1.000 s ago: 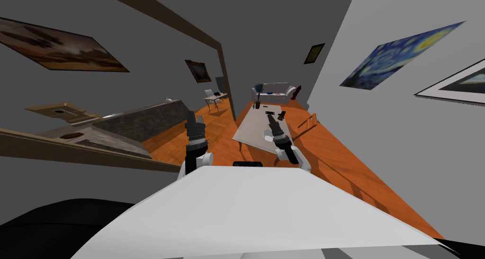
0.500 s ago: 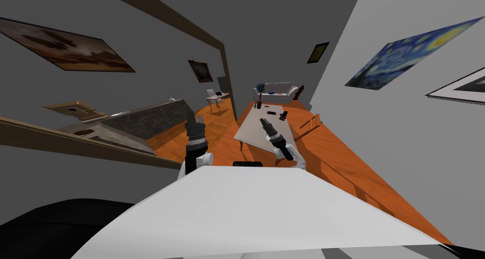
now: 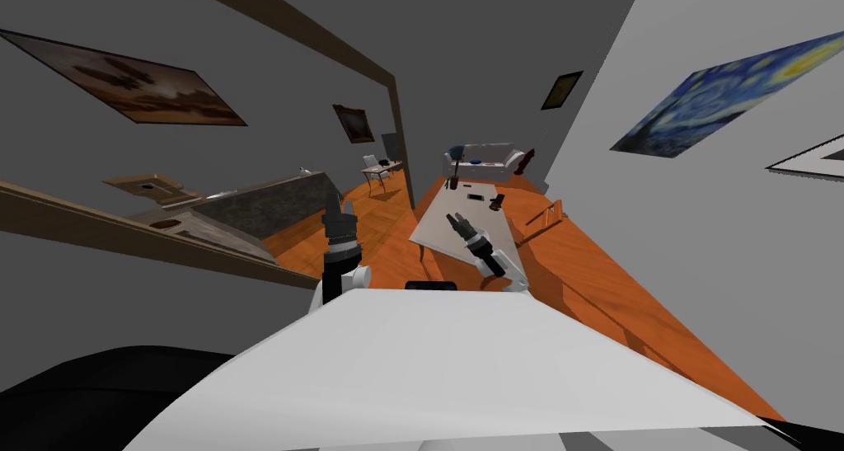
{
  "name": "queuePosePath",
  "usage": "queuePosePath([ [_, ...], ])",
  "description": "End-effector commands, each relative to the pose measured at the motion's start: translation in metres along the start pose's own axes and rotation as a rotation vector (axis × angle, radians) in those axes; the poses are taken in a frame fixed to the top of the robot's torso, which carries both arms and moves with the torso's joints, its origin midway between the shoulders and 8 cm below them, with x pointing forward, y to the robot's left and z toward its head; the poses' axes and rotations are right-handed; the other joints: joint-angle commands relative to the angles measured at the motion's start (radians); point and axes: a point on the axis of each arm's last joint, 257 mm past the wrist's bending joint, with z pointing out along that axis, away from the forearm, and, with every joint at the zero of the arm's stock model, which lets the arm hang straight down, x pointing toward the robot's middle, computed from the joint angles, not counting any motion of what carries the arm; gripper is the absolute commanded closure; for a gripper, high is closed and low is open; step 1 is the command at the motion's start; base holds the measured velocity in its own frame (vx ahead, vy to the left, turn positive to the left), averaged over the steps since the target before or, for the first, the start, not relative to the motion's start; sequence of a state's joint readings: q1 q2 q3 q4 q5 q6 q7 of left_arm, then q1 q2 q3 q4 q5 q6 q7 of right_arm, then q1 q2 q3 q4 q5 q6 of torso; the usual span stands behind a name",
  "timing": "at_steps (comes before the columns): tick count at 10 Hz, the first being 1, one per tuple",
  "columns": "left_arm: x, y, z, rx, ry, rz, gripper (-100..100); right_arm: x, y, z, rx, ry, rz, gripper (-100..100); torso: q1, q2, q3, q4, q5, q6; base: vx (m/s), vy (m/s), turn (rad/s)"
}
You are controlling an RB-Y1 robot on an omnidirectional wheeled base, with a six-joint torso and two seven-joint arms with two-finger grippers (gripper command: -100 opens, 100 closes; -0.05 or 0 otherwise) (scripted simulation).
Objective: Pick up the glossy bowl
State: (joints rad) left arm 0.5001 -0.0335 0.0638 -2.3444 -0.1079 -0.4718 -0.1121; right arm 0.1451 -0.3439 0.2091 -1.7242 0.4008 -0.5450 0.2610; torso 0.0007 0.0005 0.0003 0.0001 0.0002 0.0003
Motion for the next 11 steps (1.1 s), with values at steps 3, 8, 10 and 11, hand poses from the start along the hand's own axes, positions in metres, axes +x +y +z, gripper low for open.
queuePosePath([
  [3, 0.000, 0.000, 0.000, 0.000, 0.000, 0.000, 0, 0.039, -0.031, -0.011, 0.035, 0.135, -0.119, -100, 0.000, 0.000, 0.000, 0.000, 0.000, 0.000, -0.011, 0.018, 0.077],
  [8, 0.000, 0.000, 0.000, 0.000, 0.000, 0.000, 0, 0.090, -0.089, -0.047, 0.100, 0.343, -0.294, -100, 0.001, 0.000, 0.000, 0.000, 0.000, 0.000, -0.011, 0.022, 0.112],
  [10, 0.000, 0.000, 0.000, 0.000, 0.000, 0.000, 0, 0.100, -0.105, -0.059, 0.110, 0.404, -0.356, -100, -0.001, 0.000, 0.000, 0.000, 0.000, 0.000, -0.003, 0.011, 0.055],
  [11, 0.000, 0.000, 0.000, 0.000, 0.000, 0.000, 0, 0.103, -0.111, -0.064, 0.124, 0.415, -0.353, -100, 0.000, 0.000, 0.000, 0.000, 0.000, 0.000, -0.003, 0.011, 0.078],
])
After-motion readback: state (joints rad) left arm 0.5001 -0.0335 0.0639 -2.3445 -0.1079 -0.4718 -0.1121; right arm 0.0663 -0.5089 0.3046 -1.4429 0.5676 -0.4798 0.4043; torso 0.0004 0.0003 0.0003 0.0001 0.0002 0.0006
